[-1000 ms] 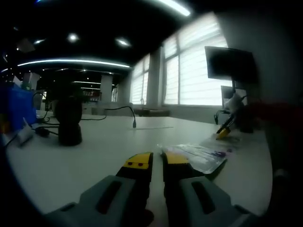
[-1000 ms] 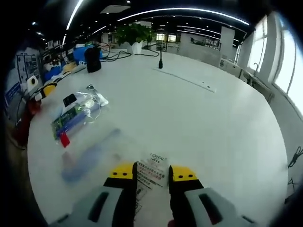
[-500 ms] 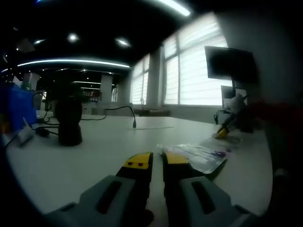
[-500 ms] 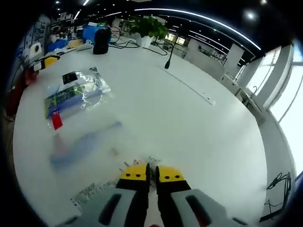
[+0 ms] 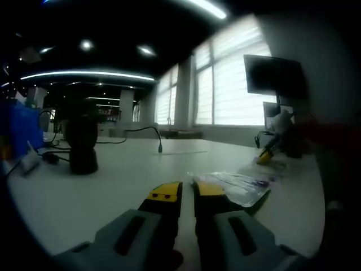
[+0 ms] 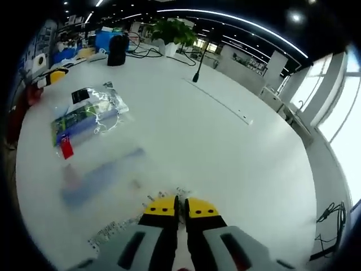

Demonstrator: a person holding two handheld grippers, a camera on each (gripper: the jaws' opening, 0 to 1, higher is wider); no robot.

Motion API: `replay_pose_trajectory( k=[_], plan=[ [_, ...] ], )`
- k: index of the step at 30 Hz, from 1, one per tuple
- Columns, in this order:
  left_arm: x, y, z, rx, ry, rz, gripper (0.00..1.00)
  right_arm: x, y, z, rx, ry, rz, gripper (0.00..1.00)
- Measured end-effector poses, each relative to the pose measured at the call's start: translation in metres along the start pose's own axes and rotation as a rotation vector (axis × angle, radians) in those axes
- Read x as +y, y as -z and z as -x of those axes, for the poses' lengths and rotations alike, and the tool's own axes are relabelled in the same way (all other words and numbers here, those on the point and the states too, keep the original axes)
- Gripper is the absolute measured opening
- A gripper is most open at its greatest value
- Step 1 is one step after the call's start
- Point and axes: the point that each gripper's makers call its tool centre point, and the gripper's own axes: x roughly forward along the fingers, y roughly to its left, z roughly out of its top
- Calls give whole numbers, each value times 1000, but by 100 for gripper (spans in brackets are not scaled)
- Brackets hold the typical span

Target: Clip sheet goods on table flip sheet goods clip sheet goods scan sheet goods put sheet goods back to table

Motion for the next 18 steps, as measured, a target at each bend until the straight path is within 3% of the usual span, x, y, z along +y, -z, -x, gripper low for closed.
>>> replay_pose_trajectory(
  k=[5, 18],
  plan=[
    [1, 0, 0, -3, -1, 5, 2, -4, -12, 14, -44, 17, -75, 0],
    [2, 0, -1, -4, 0, 8, 2, 3, -37, 44, -106, 50, -54, 0]
  ],
)
